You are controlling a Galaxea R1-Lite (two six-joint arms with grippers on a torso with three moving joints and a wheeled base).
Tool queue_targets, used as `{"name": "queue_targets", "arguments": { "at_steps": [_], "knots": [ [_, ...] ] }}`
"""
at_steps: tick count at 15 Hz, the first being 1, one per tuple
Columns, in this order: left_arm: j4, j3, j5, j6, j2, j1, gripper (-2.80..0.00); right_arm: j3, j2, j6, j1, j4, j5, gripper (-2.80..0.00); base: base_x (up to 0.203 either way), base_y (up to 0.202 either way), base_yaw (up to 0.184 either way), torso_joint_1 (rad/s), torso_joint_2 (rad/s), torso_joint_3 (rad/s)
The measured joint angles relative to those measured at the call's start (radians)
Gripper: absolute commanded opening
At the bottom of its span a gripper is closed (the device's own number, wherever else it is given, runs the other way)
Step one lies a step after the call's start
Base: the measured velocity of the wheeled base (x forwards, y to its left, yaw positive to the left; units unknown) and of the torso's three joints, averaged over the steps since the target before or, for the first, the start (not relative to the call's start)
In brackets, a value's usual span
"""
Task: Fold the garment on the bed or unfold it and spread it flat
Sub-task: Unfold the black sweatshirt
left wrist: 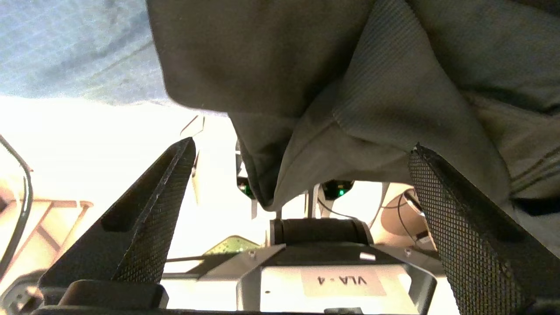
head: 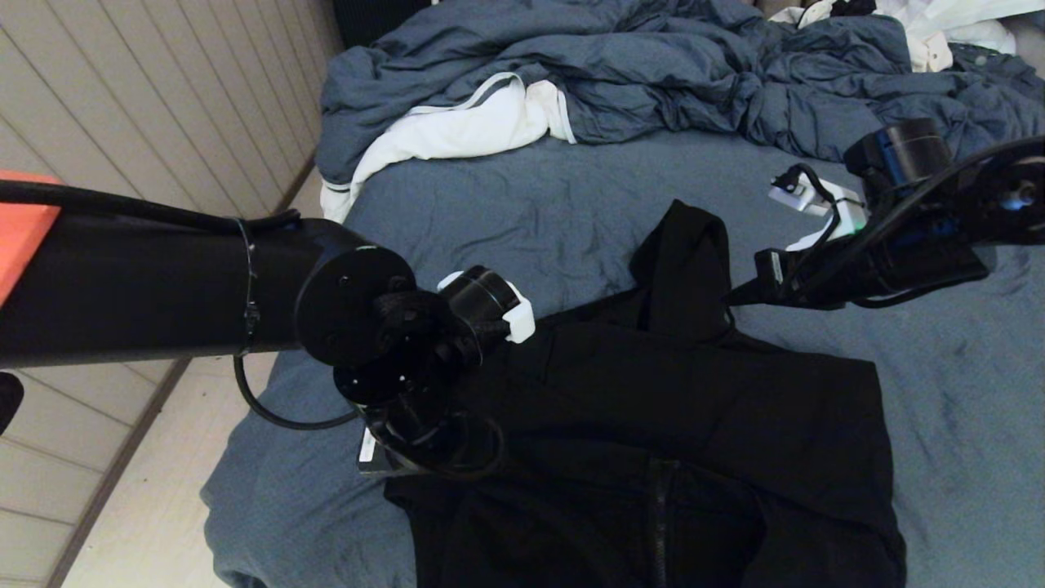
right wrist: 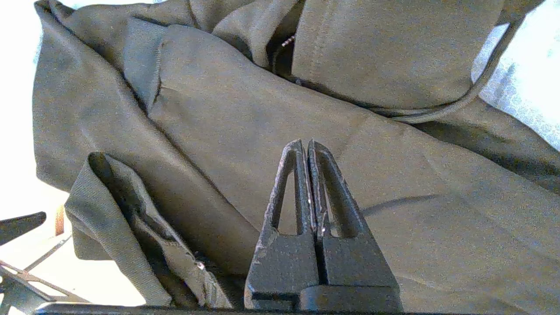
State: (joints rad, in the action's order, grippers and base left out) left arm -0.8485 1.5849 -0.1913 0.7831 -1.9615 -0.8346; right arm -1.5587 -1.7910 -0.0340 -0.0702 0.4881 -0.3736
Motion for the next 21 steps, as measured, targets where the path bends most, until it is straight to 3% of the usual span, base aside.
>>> {"name": "queue_targets", "arguments": {
  "at_steps": [7, 17, 18, 21],
  "knots": [
    [0.001, 0.025, 0.009, 0.007, -0.023, -0.047, 0.00, -0.001, 0.005, 0.000, 0.002, 0.000, -0.004, -2.80, 0.000, 0.000, 0.000, 0.000, 0.00, 0.000],
    [0.159, 0.024, 0.082, -0.006, -0.179, -0.035, 0.00, 0.000, 0.015, 0.000, 0.005, 0.000, -0.004, -2.80, 0.000, 0.000, 0.000, 0.000, 0.00, 0.000],
    [0.167, 0.026, 0.084, -0.008, -0.186, -0.034, -2.80, 0.000, 0.015, 0.001, 0.005, -0.001, -0.004, -2.80, 0.000, 0.000, 0.000, 0.000, 0.00, 0.000],
    [0.170, 0.028, 0.085, -0.016, -0.194, -0.033, -2.80, 0.000, 0.014, 0.001, 0.004, -0.002, -0.004, -2.80, 0.000, 0.000, 0.000, 0.000, 0.00, 0.000]
  ]
}}
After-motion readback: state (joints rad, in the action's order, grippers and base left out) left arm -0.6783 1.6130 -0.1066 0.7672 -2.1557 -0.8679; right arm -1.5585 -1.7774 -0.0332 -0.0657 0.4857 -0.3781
